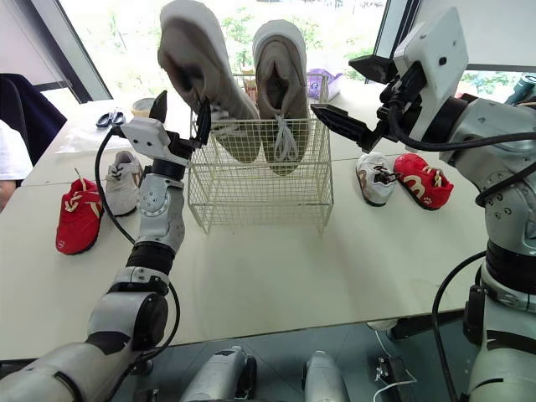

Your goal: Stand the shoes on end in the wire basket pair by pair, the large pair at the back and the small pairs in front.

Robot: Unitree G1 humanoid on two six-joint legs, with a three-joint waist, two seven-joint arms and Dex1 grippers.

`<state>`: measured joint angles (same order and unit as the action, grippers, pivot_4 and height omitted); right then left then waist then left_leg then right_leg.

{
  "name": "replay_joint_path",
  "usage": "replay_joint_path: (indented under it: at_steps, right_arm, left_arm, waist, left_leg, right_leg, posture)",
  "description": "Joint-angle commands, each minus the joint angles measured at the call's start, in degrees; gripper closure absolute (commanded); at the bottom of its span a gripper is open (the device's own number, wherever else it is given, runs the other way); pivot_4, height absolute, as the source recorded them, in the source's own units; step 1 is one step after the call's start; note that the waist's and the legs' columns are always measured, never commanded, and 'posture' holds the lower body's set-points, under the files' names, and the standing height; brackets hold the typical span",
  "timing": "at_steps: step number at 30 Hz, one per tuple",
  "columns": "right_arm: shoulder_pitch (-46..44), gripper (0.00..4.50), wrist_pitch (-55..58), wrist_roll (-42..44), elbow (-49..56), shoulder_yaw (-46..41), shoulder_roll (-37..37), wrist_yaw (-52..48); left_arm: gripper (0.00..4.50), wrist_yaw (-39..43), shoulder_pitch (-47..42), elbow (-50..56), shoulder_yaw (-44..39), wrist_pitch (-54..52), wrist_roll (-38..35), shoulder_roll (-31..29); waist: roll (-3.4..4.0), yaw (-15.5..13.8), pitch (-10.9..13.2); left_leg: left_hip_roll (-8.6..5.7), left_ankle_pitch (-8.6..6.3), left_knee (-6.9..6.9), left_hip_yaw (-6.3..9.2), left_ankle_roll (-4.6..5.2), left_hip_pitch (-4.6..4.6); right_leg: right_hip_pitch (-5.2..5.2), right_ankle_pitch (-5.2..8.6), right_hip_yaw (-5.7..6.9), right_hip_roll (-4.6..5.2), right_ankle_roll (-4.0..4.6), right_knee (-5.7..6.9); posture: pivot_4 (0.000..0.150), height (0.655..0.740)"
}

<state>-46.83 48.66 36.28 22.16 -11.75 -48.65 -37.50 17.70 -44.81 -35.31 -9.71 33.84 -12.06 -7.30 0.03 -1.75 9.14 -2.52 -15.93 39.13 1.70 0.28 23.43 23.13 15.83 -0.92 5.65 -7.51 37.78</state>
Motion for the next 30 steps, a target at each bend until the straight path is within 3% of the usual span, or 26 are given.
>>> replay_joint_path:
  at_steps: [1, 6, 12, 20, 25, 30]
  right_arm:
    - [0.0, 0.0, -1.2, -0.1, 0.9, -0.9, -0.2, 0.2]
    - [0.1, 0.0, -1.4, -0.1, 0.8, -0.7, -0.1, 0.2]
    - [1.2, 0.0, -1.3, -0.3, 0.2, -1.4, -1.1, -0.3]
    - [3.4, 0.0, 5.0, -5.5, -6.9, -3.1, -2.3, 9.1]
    - [10.2, 0.0, 11.5, -8.4, -9.5, -5.1, 5.3, 20.1]
    - [16.1, 0.0, 11.1, -9.0, -6.9, -5.8, 14.4, 25.5]
  left_arm:
    - [0.03, 1.6, 1.6, 11.1, 1.2, -7.8, -3.3, -0.7]
    - [0.03, 4.2, 4.8, 26.8, 1.6, -21.1, -8.4, -4.0]
    - [0.03, 10.0, 7.7, 45.4, -0.9, -49.4, -26.3, -16.7]
    - [0.03, 23.1, 10.8, 49.8, -5.7, -80.5, -50.2, -36.8]
    - [0.03, 31.2, 11.6, 52.1, -3.7, -86.3, -52.9, -42.5]
    - [0.03, 32.8, 10.7, 52.3, -1.6, -86.1, -50.8, -41.7]
  waist:
    - [-0.08, 0.1, 0.0]
    - [-0.13, 0.8, 0.1]
    - [-0.11, 1.8, 0.1]
    - [-0.2, 2.5, 0.2]
    - [-0.3, 2.4, 0.2]
    - [-0.17, 2.5, 0.3]
  left_leg:
    - [0.01, 0.0, 0.0, 0.0, 0.0, 0.01]
    - [0.04, 0.0, -0.06, 0.0, 0.0, 0.09]
    - [0.11, -0.04, -0.16, 0.0, 0.04, 0.08]
    - [0.13, -0.05, -0.19, -0.01, 0.05, 0.08]
    - [0.13, -0.06, -0.26, -0.04, 0.07, 0.08]
    - [0.13, -0.06, -0.31, -0.1, 0.06, 0.08]
  right_leg:
    - [0.0, 0.0, 0.0, 0.0, 0.0, -0.01]
    - [0.1, 0.0, -0.01, -0.01, 0.0, -0.07]
    - [0.11, 0.0, -0.06, -0.06, 0.01, -0.18]
    - [0.08, 0.01, -0.06, -0.06, 0.02, -0.27]
    - [0.06, 0.01, -0.08, -0.06, 0.03, -0.35]
    - [0.13, 0.01, -0.14, -0.06, 0.03, -0.34]
  posture:
    - [0.15, 0.74]
    - [0.15, 0.74]
    - [0.15, 0.74]
    - [0.15, 0.74]
    - [0.15, 0.74]
    - [0.15, 0.74]
